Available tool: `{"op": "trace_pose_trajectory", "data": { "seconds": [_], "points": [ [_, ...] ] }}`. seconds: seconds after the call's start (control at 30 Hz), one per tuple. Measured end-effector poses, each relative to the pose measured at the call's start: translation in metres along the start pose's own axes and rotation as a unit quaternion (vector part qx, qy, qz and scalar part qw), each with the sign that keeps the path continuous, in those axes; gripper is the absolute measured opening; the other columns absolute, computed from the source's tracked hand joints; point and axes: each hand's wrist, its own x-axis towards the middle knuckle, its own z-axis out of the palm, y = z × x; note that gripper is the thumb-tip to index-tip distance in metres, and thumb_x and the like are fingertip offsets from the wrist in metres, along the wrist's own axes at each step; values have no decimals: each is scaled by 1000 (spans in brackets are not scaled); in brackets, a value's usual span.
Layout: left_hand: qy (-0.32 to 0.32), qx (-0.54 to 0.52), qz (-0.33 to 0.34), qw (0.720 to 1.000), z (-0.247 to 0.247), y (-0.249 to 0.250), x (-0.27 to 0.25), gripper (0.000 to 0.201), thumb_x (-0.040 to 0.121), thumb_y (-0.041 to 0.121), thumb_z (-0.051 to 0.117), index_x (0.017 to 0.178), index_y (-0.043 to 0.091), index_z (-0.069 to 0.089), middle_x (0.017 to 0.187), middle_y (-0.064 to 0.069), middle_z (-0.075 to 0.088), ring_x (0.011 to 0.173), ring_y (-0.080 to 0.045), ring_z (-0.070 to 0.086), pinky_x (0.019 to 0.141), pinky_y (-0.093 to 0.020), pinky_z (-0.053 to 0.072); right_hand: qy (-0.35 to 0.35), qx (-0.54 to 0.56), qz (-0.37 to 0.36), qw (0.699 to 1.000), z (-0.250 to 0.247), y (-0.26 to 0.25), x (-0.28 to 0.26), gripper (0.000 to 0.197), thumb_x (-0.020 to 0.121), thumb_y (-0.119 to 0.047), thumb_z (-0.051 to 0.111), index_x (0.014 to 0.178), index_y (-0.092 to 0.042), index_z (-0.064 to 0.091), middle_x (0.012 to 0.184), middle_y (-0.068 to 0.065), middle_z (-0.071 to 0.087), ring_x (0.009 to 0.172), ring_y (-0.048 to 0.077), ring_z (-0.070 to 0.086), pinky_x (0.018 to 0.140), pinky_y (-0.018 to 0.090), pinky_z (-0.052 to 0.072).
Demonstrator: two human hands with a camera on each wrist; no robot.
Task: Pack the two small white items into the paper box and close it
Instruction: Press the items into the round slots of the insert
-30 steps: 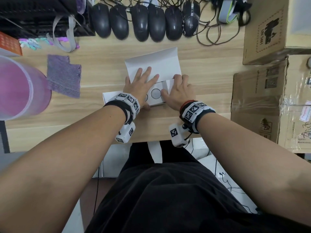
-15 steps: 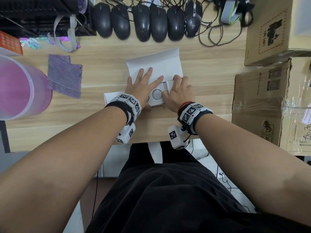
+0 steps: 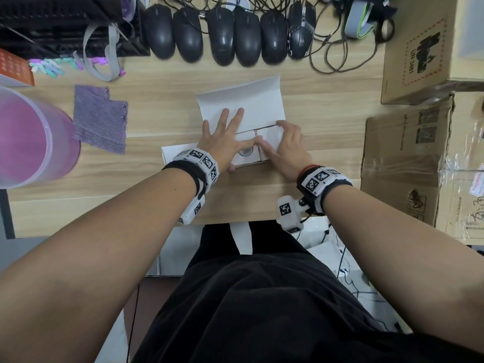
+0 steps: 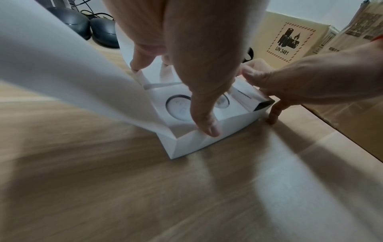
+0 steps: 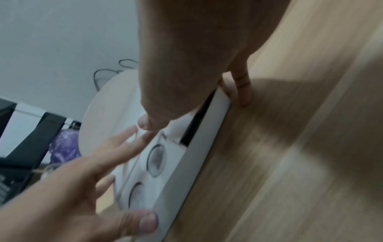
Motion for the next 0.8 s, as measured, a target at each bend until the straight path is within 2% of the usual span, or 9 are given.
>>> {"op": "trace_pose_trajectory", "data": {
  "seconds": [0.13,0.23,0.33,0.43,0.5,0.57,0.67,0.73,0.8],
  "points": [
    [-17,19,1,1000,1,-2,2,100,84,33,77,151,56,7,162,-10,-24,148,-42,-18,112,-72,17,21,-10,-2,1000,-2,4,3,82,81,-46,72,144,-13,30,138,12,35,126,35,44,102,49,43],
    [-29,15,-4,999,0,-1,3,102,83,33,78,151,55,6,162,-10,-24,148,-41,-19,112,-72,15,33,-25,28,999,2,-5,5,86,79,-41,76,144,-12,28,138,12,35,123,36,47,100,48,44],
    [-33,3,-11,999,-4,-1,1,108,80,32,81,153,52,4,163,-9,-22,149,-40,-18,112,-71,16,30,-2,81,996,0,-11,8,90,78,-45,75,144,-12,25,139,10,34,122,34,47,102,44,42],
    [-4,-20,-16,1000,-19,-1,-8,107,80,35,81,156,42,6,165,-7,-3,151,-35,-2,113,-63,23,14,24,142,989,-6,-13,13,82,79,-55,68,138,-11,30,136,11,39,122,36,48,102,46,41],
    [58,-84,-39,994,-35,-6,-23,89,83,39,76,154,35,24,160,-3,24,146,-32,23,110,-52,33,-3,-2,165,986,-9,-19,14,81,81,-57,66,137,-9,32,136,13,42,122,37,50,100,46,43],
    [153,-167,-84,970,-46,-21,-41,58,91,39,68,144,30,45,144,1,48,135,-25,40,99,-43,42,-14,-30,192,981,-12,-29,16,80,82,-56,66,137,-8,31,136,14,43,122,38,51,98,45,44],
    [275,-246,-182,911,-46,-52,-64,20,95,33,57,112,24,61,112,0,58,112,-22,51,79,-36,44,-1,-117,177,977,-16,-44,19,83,80,-54,69,135,-6,31,133,13,42,117,34,51,94,41,43],
    [289,-280,-257,878,-38,-70,-74,12,95,31,55,99,21,59,101,-4,61,99,-26,56,75,-34,41,37,-188,118,974,-20,-53,24,92,73,-56,75,135,-4,30,129,12,41,112,31,47,86,39,41],
    [229,-314,-333,859,-24,-86,-80,23,99,34,49,102,15,63,103,-12,67,98,-35,61,78,-36,43,49,-165,109,979,-23,-63,28,102,68,-51,80,142,-11,22,129,10,37,108,32,50,80,39,43]
  ]
}}
